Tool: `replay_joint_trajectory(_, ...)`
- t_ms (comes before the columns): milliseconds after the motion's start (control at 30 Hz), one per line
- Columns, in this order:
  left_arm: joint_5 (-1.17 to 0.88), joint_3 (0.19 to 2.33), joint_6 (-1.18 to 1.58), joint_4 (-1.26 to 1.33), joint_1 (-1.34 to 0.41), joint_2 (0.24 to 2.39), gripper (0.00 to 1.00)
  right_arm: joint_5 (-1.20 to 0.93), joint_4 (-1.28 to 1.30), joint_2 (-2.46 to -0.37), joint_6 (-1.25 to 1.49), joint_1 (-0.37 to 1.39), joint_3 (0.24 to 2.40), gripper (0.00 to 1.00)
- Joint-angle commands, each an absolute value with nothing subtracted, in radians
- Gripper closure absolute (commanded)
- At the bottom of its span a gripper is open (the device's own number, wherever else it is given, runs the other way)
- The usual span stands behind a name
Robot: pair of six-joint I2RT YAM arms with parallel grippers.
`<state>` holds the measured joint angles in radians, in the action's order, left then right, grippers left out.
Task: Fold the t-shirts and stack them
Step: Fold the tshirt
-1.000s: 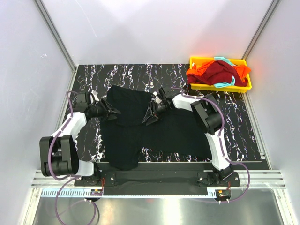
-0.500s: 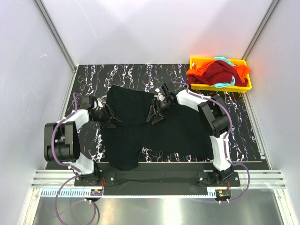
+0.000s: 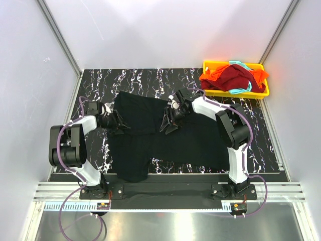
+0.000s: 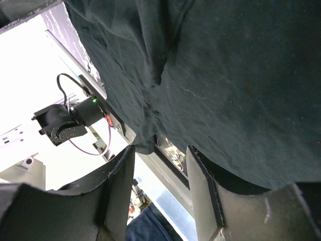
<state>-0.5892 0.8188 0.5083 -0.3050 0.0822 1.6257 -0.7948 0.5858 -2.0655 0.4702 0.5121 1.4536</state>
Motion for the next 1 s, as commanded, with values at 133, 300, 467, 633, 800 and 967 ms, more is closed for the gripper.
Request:
replay_joint_trajectory(133,-0.665,0.83,0.528,-0.19,0.08,1.641,0.43,-0.785,0.595,-2.032,0.453,0.505,1.468,0.48)
replay_joint_trajectory(300,-0.718,0.807,0.574,-0.206,0.075,1.606,0.43,-0.787,0.592,-2.054,0.459,0.506,1.489,0.48)
replay_joint_trajectory(467,-0.756,0.755,0.606,-0.213,0.075,1.572,0.43,-0.801,0.581,-2.082,0.472,0.506,1.516,0.48)
replay_joint_trajectory(633,-0.795,0.742,0.664,-0.212,0.075,1.5,0.53,-0.816,0.569,-2.114,0.5,0.508,1.554,0.48)
replay_joint_trajectory(800,-0.784,0.752,0.713,-0.218,0.078,1.459,0.65,-0.825,0.561,-2.128,0.515,0.506,1.572,0.48)
replay_joint_trajectory(967,-0.651,0.755,0.663,-0.345,0.09,1.416,0.77,-0.824,0.557,-2.138,0.531,0.508,1.58,0.48)
